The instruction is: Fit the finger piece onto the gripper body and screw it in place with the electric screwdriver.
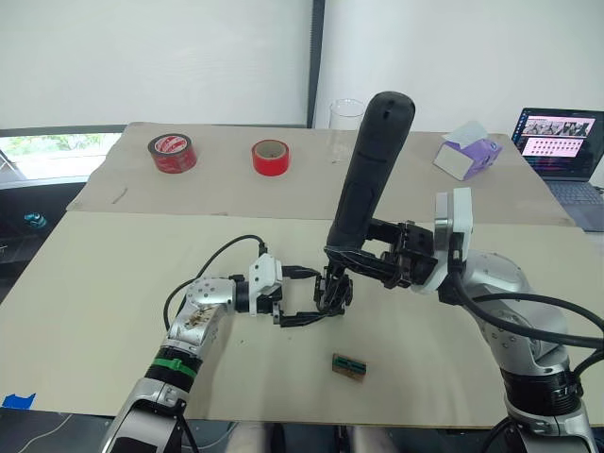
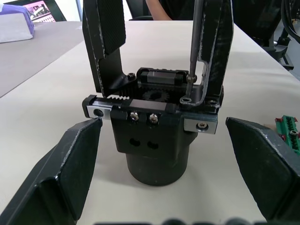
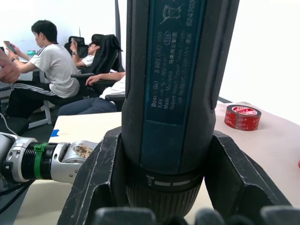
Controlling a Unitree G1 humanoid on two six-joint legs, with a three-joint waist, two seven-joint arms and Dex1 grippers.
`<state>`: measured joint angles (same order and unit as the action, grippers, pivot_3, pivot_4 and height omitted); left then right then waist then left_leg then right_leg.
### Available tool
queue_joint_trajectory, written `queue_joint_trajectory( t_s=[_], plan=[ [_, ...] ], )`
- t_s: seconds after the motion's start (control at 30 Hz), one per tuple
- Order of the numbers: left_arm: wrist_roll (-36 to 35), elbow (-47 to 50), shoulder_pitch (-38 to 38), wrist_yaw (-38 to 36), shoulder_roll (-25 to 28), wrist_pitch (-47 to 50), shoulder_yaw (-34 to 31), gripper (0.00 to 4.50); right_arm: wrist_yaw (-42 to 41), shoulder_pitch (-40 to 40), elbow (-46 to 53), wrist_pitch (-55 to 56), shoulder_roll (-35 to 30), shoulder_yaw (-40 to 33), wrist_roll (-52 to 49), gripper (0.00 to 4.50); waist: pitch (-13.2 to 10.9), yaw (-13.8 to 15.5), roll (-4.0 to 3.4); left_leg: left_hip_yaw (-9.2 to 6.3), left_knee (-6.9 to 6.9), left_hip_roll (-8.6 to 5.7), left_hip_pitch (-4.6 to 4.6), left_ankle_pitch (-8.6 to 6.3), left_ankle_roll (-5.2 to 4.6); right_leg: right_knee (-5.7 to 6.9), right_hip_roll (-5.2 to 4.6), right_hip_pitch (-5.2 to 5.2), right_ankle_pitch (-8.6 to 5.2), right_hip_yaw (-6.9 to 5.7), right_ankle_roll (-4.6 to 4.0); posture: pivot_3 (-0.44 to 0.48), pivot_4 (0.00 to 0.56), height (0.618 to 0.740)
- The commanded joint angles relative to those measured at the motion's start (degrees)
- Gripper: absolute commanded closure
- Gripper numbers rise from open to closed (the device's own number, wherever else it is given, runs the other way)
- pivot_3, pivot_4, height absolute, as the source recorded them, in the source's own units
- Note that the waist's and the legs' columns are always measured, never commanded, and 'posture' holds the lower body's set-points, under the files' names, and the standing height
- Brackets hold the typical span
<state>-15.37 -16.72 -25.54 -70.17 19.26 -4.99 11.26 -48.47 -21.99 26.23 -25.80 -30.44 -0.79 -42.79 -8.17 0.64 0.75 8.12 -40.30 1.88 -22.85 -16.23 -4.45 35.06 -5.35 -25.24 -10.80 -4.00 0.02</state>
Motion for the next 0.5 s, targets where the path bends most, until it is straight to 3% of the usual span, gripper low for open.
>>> queue_joint_trajectory(
  t_s=[0.03, 0.5],
  plan=[
    [0.02, 1.11, -1.13, 0.24, -0.45, -0.47, 0.18, 0.00, 0.00, -0.75, 1.32, 0.29, -0.32, -1.27, -0.45, 2.59, 0.00, 0.00, 0.00, 0.00, 0.00, 0.00, 0.00, 0.00, 0.00, 0.00, 0.00, 0.00, 0.00, 0.00, 0.00, 0.000, 0.150, 0.740],
    [0.14, 0.12, -0.91, 0.11, -0.71, -1.33, 0.06, 0.00, -0.28, -0.35, 0.90, 0.39, -0.13, -0.83, 0.49, 2.59, 0.00, 0.01, 0.00, -0.01, 0.00, 0.00, 0.00, 0.00, 0.00, 0.00, 0.01, 0.00, 0.00, 0.00, 0.00, 0.000, 0.150, 0.740]
  ],
)
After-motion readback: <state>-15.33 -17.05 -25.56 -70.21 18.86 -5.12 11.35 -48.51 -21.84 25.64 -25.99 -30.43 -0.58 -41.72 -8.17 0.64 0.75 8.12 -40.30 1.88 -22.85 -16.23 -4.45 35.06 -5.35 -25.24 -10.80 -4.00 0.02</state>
